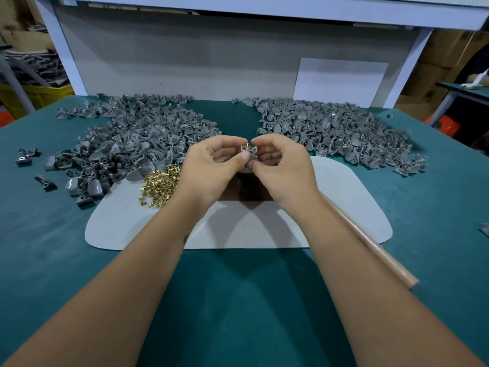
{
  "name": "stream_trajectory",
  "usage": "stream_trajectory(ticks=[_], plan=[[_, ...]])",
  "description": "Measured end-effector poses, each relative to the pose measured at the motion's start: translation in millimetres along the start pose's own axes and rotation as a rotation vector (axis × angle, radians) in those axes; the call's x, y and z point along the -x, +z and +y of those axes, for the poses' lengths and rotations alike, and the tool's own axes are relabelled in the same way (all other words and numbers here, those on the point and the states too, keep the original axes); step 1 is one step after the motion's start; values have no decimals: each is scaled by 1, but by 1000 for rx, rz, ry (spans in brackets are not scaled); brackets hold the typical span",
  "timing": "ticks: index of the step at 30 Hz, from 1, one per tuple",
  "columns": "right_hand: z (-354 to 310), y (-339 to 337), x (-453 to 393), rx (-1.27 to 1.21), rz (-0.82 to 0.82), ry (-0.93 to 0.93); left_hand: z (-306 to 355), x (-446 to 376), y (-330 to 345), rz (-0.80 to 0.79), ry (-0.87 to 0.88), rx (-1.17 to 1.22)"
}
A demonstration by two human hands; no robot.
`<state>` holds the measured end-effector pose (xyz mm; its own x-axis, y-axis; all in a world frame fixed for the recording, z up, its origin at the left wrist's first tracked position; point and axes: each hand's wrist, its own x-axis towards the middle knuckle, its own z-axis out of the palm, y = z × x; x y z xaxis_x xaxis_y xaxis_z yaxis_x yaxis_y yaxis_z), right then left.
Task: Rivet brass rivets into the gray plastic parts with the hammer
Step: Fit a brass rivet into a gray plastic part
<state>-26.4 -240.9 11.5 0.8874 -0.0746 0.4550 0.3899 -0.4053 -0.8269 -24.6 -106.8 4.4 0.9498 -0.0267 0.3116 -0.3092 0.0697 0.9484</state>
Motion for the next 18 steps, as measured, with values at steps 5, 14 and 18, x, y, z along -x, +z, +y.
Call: stream_trajectory(ticks=[5,14,18], plan=[[5,-3,-2,68,28,-18,-1,0,-3,-25,29,-151],[10,-5,0,332,-73,-149,-8,1,-4,28,30,-432],[10,-7,0,335,-75,-153,-10,1,-4,54,43,-468]])
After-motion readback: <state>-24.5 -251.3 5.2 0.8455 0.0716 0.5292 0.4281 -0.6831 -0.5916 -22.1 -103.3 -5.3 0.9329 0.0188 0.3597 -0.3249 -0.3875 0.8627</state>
